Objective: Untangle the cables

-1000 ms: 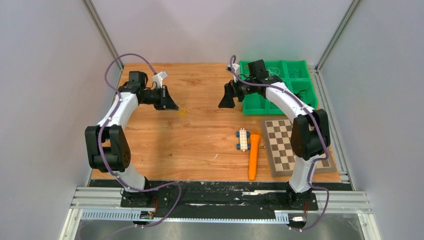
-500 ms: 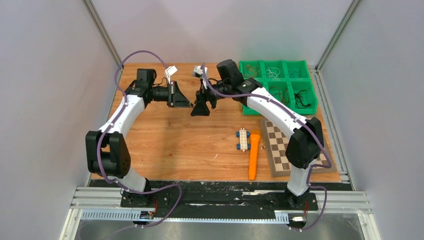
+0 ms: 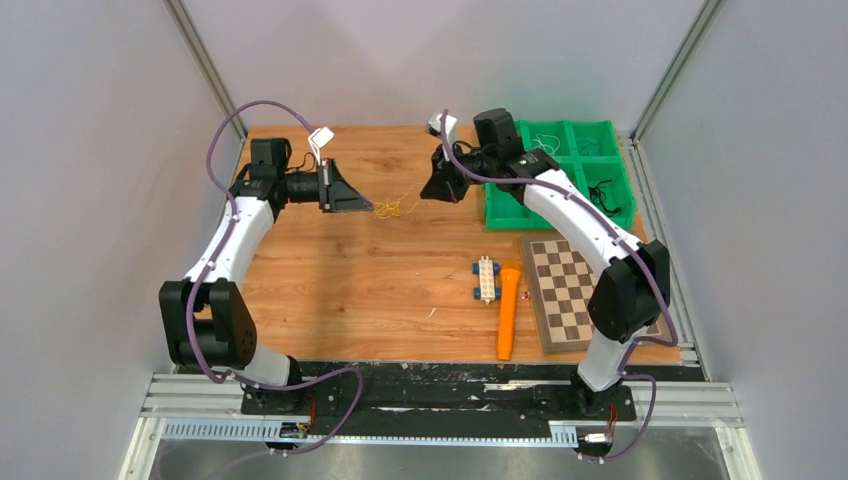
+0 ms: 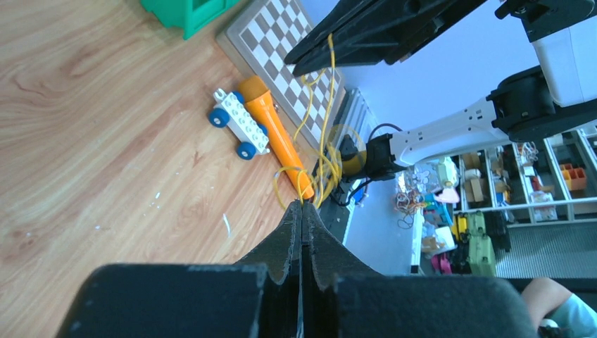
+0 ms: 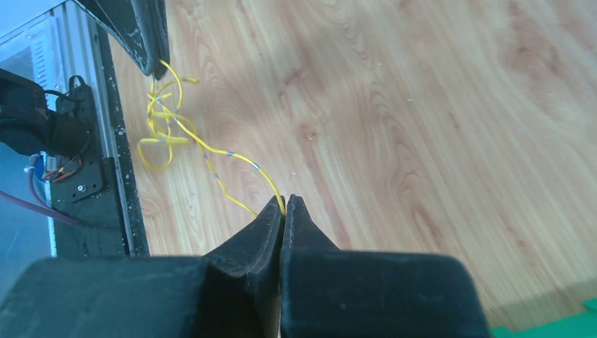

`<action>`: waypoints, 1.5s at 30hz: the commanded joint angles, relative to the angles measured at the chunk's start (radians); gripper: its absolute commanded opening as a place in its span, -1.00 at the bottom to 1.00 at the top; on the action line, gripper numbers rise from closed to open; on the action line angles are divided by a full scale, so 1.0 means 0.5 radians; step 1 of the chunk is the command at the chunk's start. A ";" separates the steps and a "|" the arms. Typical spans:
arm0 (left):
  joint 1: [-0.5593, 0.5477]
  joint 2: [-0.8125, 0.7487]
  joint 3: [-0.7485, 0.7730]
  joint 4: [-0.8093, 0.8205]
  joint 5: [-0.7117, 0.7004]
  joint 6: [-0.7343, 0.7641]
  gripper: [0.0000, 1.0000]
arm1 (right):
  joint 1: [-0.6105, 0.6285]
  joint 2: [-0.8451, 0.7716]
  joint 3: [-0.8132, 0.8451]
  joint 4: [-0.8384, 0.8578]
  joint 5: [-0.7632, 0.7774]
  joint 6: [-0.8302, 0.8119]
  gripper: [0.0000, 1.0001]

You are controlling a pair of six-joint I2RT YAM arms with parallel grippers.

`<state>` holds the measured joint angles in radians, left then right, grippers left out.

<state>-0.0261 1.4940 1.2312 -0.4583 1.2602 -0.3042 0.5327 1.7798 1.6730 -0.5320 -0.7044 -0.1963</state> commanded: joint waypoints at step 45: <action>0.025 -0.004 0.108 -0.435 -0.727 0.398 1.00 | -0.674 0.451 0.169 0.019 0.952 -0.543 -0.30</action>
<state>-0.0132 1.5372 1.2484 -0.6312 0.9455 -0.1513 0.1986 1.9648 1.6840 -0.5201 -0.3157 -0.4129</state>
